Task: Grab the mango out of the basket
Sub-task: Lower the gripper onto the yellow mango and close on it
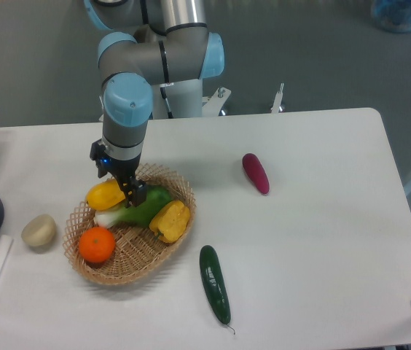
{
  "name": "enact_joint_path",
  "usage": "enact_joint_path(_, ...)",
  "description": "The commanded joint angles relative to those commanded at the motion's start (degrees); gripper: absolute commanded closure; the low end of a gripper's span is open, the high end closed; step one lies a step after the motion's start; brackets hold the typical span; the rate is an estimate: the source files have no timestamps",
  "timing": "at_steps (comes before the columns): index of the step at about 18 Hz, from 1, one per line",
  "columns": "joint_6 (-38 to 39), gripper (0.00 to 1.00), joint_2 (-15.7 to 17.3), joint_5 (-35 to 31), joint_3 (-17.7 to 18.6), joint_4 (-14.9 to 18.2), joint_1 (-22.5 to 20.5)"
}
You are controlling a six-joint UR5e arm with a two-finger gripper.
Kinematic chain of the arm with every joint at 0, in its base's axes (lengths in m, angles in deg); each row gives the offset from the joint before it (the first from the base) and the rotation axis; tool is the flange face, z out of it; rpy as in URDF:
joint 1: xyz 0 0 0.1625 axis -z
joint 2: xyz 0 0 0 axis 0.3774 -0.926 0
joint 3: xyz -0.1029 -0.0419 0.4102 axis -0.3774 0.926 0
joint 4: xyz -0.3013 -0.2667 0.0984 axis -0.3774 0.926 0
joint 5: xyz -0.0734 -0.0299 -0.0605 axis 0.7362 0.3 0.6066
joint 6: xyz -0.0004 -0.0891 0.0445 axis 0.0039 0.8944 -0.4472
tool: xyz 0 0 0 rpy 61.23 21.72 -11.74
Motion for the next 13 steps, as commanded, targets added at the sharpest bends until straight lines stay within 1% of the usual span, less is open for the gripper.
enact_joint_path(9, 1.7, 0.01, -1.1, -0.2, 0.0, -0.1, 1.0)
enact_joint_path(11, 1.7, 0.08, -1.4, -0.3, -0.4, -0.1, 1.0)
enact_joint_path(13, 1.7, 0.19, -1.4, -0.4, -0.4, -0.1, 1.0)
